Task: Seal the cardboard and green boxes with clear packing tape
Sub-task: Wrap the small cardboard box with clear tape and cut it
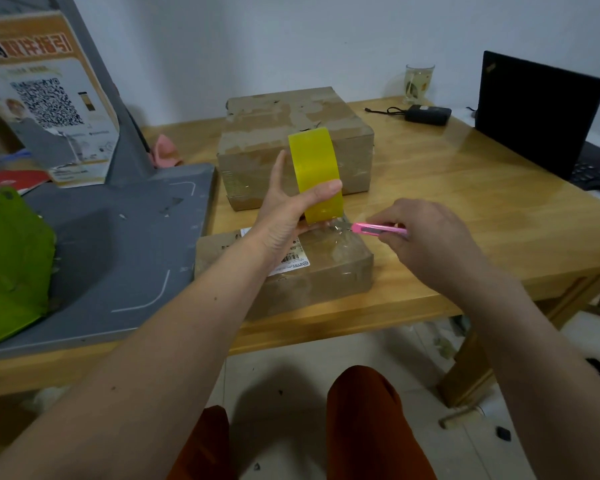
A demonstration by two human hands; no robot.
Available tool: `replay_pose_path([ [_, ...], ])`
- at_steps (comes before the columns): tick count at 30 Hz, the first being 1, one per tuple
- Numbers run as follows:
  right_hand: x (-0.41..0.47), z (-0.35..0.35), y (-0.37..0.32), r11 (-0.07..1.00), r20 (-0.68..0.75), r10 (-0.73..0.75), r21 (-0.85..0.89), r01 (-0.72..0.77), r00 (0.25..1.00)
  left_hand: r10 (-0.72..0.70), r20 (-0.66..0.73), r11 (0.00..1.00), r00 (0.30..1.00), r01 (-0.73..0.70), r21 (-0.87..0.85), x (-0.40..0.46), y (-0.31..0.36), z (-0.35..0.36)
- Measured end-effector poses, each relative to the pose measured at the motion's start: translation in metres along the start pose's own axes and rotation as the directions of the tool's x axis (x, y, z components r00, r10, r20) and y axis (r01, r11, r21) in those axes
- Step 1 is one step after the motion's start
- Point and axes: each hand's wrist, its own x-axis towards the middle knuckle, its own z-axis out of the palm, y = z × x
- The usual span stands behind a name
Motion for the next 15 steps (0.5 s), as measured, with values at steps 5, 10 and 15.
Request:
replay_pose_path([
  [5,-0.002,0.014,-0.002,0.973,-0.217,-0.201,-0.157,0.169,0.955,-0.002,0.005,1.0,1.0,0.002,0.007,0.0,-0.001,-0.001],
  [10,0.007,0.031,-0.006,0.952,-0.25,-0.271,-0.215,0.219,0.93,0.003,0.006,1.0,1.0,-0.002,-0.011,0.002,-0.001,0.0],
  [15,0.004,0.033,0.007,0.966,-0.311,-0.225,-0.193,0.171,0.923,0.001,0.005,0.999,1.0,-0.001,-0.041,0.002,-0.002,-0.001],
])
